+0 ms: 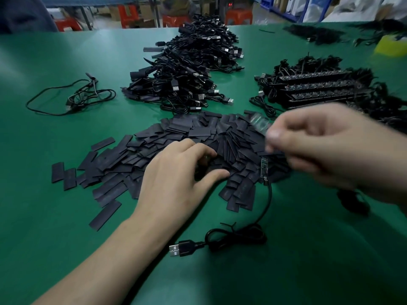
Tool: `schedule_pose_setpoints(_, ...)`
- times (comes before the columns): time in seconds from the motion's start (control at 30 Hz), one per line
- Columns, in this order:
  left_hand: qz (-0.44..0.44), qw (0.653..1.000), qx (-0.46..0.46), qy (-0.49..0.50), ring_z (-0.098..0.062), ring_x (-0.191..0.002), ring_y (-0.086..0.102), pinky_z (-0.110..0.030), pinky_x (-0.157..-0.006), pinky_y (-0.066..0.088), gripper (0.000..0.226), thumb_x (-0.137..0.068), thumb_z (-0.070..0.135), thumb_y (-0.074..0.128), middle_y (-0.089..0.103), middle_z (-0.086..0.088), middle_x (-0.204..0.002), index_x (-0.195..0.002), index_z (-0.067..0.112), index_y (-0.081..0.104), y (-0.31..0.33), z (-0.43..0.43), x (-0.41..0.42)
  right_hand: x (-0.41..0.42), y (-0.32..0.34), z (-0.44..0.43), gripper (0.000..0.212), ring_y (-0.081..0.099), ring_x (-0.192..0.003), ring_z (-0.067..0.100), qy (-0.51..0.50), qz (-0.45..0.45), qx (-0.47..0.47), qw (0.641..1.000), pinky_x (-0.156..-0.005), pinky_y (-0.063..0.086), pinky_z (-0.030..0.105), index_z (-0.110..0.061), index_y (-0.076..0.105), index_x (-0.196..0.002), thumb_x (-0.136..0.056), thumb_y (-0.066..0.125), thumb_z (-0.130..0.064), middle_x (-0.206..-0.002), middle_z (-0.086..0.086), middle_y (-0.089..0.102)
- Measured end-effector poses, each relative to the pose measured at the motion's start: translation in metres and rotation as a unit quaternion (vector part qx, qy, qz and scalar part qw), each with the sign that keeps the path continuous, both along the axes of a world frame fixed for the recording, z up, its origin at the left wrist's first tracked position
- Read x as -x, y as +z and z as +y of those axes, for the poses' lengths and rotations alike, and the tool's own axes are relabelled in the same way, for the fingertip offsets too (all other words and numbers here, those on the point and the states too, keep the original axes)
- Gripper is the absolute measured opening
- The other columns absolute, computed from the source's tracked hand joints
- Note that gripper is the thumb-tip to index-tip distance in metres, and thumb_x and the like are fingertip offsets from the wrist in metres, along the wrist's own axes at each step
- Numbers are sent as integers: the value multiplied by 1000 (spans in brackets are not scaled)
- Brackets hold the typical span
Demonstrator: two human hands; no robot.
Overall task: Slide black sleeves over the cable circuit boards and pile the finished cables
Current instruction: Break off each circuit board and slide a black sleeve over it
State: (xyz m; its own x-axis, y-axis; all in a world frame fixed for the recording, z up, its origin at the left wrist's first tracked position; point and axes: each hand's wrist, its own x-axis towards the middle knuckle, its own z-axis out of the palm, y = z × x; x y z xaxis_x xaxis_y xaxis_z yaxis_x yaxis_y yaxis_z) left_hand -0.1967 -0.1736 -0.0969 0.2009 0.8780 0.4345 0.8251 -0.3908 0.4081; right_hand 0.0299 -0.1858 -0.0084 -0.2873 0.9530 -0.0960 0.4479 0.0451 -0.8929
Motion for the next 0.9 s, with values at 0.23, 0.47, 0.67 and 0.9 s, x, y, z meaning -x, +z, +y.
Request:
schedule_pose_setpoints(0.23,14,999,-8,38,-11,-88,61,-28,-66,45,27,-87,58,67,61,16,-92,-101,36,73,-1,2,-1,33,-49,2,29,39,-46,6,-42,-130,-112,984,-48,33,24,-20,59,-77,-99,58,-39,-56,7,53)
schedule_pose_setpoints(0.47,57,998,-30,14,-14,-88,58,-26,-65,37,29,-89,53,66,57,14,-87,-112,39,74,-1,3,-3,34,-67,6,27,37,-50,5,-91,-64,-154,982,-53,36,20,-18,62,-80,-101,56,-34,-56,-6,43)
schedule_pose_setpoints(0.67,103,993,-52,-4,-21,-84,56,-30,-62,40,20,-90,44,69,57,7,-85,-98,28,77,2,5,-4,35,-76,4,23,38,-51,5,-78,-53,-169,981,-51,32,22,-24,69,-87,-98,55,-38,-61,8,49)
schedule_pose_setpoints(0.9,145,984,-85,-56,-31,-97,52,-47,-76,49,28,-92,26,68,59,-5,-108,-119,23,71,-5,14,-2,33,-81,5,19,37,-49,6,-84,-43,-178,980,-49,31,20,-26,69,-86,-98,58,-35,-54,-9,40)
